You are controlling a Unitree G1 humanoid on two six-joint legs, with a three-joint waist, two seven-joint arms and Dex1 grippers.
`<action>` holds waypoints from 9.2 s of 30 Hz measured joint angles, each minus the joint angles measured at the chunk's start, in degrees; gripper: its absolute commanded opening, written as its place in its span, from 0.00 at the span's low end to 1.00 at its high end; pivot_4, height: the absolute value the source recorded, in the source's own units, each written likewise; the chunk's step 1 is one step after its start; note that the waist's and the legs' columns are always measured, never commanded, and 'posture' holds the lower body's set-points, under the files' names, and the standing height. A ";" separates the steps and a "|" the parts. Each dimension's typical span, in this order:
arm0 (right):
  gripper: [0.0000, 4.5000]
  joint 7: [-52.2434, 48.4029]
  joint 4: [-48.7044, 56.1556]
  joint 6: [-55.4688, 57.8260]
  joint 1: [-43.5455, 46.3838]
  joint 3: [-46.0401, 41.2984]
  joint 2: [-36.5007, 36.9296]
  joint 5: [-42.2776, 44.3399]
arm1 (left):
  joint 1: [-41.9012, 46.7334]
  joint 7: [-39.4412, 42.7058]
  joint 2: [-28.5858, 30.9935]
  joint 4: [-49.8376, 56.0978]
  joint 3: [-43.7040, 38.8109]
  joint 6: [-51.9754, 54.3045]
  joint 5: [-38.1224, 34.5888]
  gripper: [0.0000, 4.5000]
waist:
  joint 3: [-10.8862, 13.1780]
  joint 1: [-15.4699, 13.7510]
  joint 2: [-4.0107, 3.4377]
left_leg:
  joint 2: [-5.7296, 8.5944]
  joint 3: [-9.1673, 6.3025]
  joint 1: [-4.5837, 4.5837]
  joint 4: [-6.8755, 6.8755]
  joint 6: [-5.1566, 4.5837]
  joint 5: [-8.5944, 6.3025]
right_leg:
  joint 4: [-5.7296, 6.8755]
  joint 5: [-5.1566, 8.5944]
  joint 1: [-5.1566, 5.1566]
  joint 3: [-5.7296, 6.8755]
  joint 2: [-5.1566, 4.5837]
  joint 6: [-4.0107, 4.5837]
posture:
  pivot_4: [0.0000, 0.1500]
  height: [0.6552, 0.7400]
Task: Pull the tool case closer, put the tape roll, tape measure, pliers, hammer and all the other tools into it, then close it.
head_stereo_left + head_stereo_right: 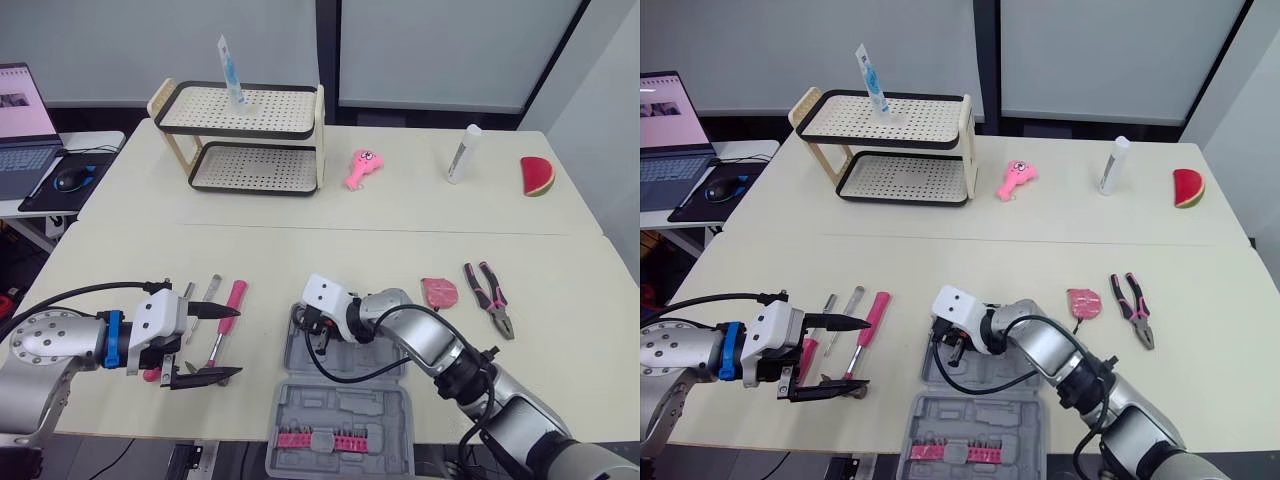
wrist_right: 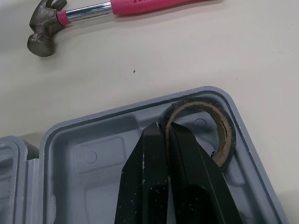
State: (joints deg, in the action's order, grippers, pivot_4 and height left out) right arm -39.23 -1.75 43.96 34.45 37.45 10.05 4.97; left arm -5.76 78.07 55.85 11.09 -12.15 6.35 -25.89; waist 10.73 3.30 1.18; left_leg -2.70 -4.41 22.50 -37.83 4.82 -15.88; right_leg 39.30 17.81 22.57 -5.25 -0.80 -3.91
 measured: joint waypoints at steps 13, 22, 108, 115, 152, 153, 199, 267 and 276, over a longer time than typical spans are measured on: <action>0.32 -0.68 -0.56 -0.81 0.07 -0.23 -1.59 -1.84 | -0.08 -0.05 0.01 0.08 0.00 -0.03 0.27 1.00 | 0.00 0.06 -0.01 | -0.01 -0.02 -0.06 -0.01 0.00 0.01 | 0.24 0.02 0.07 -0.02 0.05 0.04 | 1.00 0.94; 0.36 -2.22 5.88 0.09 0.18 -1.70 0.19 -1.10 | -0.07 -1.06 0.01 0.03 0.00 0.07 0.24 1.00 | 0.00 0.06 0.00 | -0.01 -0.04 -0.05 -0.02 0.00 0.01 | 0.24 0.02 0.07 -0.02 0.04 0.04 | 1.00 0.94; 0.99 -10.50 27.85 -25.61 -70.43 -71.25 24.06 9.57 | -25.72 -28.16 -12.93 -2.14 -26.21 22.82 -3.22 1.00 | -0.50 -0.09 0.63 | -0.05 0.27 -0.95 0.07 0.04 -0.02 | 0.40 0.68 -0.58 -0.35 0.00 0.36 | 1.00 0.94; 0.99 -7.25 32.27 -21.92 -64.71 -65.09 25.19 9.81 | -27.75 -26.54 -12.56 7.39 -26.55 25.78 -4.99 1.00 | -0.48 -0.23 0.61 | -0.04 0.25 -0.82 0.07 0.06 -0.03 | 0.12 0.52 -0.59 -0.32 -0.02 0.38 | 1.00 0.94; 0.47 33.50 26.23 1.36 -40.89 -36.35 -1.44 -1.34 | 5.71 -1.17 -8.12 8.42 9.80 2.76 -2.41 1.00 | -0.32 -0.89 0.19 | 0.00 0.25 -0.70 0.69 0.07 -0.03 | -0.23 0.11 -0.37 -0.28 -0.01 0.11 | 1.00 0.94; 0.43 33.74 25.94 1.31 -40.59 -36.36 -1.55 -1.45 | 5.72 -0.97 -8.41 8.17 10.18 1.99 -2.22 1.00 | -0.33 -0.87 0.18 | 0.00 0.25 -0.71 0.69 0.08 -0.03 | -0.23 0.11 -0.37 -0.29 -0.01 0.11 | 1.00 0.94; 0.00 21.79 54.39 10.64 -78.90 -36.09 13.90 6.79 | 8.10 2.42 -9.72 16.42 19.73 5.54 -3.61 1.00 | -0.80 -1.43 0.04 | -0.02 0.17 -0.76 0.57 0.01 0.04 | -0.21 0.12 -0.53 -0.25 0.04 0.11 | 1.00 0.94; 1.00 -21.43 19.74 -43.57 -48.55 -26.61 47.19 -9.23 | 6.57 1.28 -10.94 17.63 24.13 0.32 -1.91 1.00 | -0.41 -1.60 0.46 | -0.01 0.31 -1.59 0.69 -0.01 0.02 | -0.37 0.27 -1.36 -0.32 0.00 0.11 | 1.00 0.94; 0.96 -21.17 17.25 -43.68 -47.36 -26.08 46.25 -10.36 | 6.94 1.21 -10.94 17.66 24.15 0.49 -1.92 1.00 | -0.41 -1.58 0.46 | -0.01 0.31 -1.60 0.69 -0.01 0.02 | -0.37 0.27 -1.36 -0.32 0.00 0.11 | 1.00 0.94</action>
State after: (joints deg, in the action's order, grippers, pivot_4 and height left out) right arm -60.41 15.50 0.29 -12.91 11.37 56.30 -5.40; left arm 1.17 79.28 44.91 28.75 12.01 6.84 -27.80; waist 10.32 1.72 1.65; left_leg -2.70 -4.10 20.90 -37.14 4.81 -15.86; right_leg 38.94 18.08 21.21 -5.57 -0.80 -3.81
